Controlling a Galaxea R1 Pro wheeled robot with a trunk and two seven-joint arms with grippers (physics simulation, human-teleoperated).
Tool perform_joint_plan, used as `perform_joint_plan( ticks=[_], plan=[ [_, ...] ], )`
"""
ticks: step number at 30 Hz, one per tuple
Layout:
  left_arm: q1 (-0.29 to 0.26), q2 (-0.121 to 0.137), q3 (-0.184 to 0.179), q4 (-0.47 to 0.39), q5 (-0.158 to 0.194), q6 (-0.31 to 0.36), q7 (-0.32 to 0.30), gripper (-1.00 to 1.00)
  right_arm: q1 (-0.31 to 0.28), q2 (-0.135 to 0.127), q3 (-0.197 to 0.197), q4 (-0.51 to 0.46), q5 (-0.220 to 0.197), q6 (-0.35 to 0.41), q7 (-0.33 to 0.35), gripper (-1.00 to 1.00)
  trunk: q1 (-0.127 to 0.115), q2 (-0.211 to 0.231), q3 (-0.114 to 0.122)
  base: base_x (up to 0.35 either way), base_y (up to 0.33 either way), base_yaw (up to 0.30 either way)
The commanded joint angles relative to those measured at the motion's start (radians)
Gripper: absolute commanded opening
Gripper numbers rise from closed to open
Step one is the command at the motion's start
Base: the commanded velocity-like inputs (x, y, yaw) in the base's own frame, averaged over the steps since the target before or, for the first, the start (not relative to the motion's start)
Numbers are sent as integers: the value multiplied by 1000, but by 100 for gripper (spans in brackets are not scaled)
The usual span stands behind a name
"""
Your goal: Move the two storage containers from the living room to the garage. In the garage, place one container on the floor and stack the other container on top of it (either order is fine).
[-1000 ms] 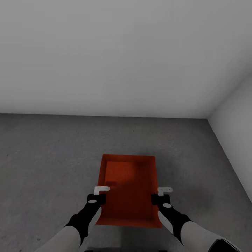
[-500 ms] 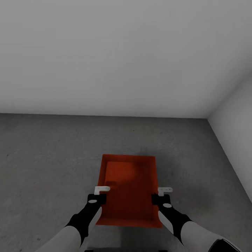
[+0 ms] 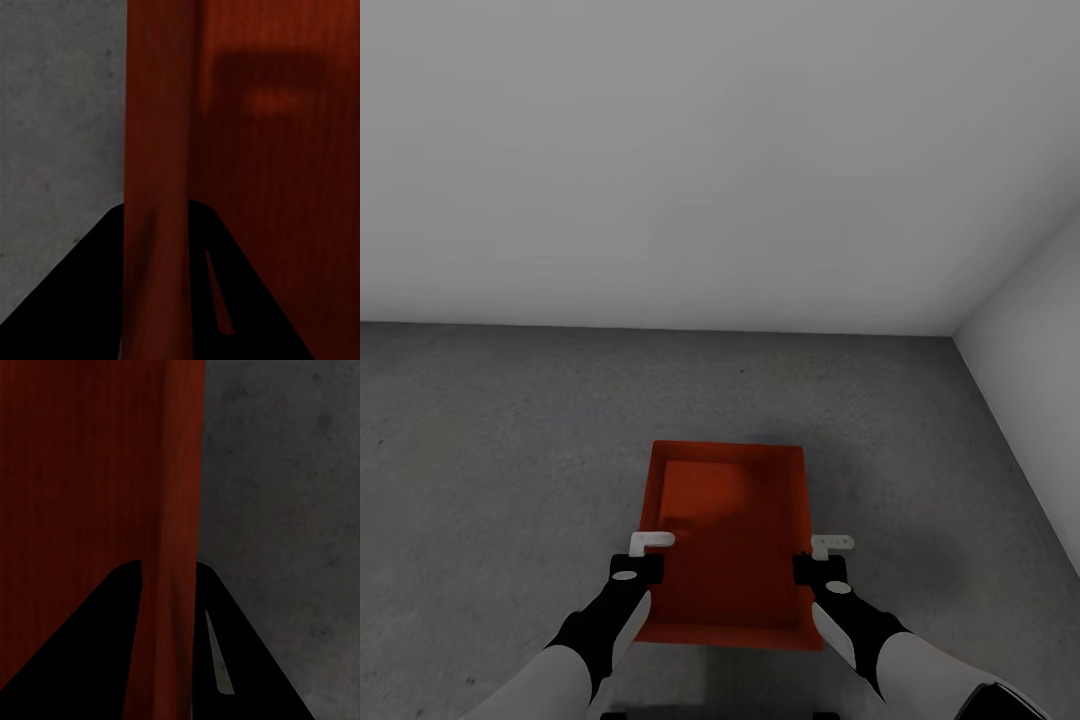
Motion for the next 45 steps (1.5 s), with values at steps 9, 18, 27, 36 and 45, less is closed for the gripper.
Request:
perform_joint_plan(
  ticks=[9, 18, 27, 36, 45],
  plan=[
    [0, 10, -3, 1, 4, 16, 17, -100, -1, -39, -2, -2, 13, -8, -40, -100, 12, -22, -10, 0, 0, 0],
    [0, 10, -3, 1, 4, 16, 17, -100, -1, -39, -2, -2, 13, -8, -40, -100, 15, -29, -13, 0, 0, 0],
    [0, 10, -3, 1, 4, 16, 17, -100, -1, -40, -2, -2, 13, -9, -40, -100, 27, -50, -23, 0, 0, 0],
    [0, 9, -3, 0, 2, 18, 17, -100, -1, -40, -1, -2, 13, -10, -40, -100, 27, -50, -23, 0, 0, 0],
    [0, 9, -3, 1, 0, 18, 18, -100, -1, -40, -1, -2, 13, -11, -38, -100, 27, -50, -23, 0, 0, 0]
  ],
)
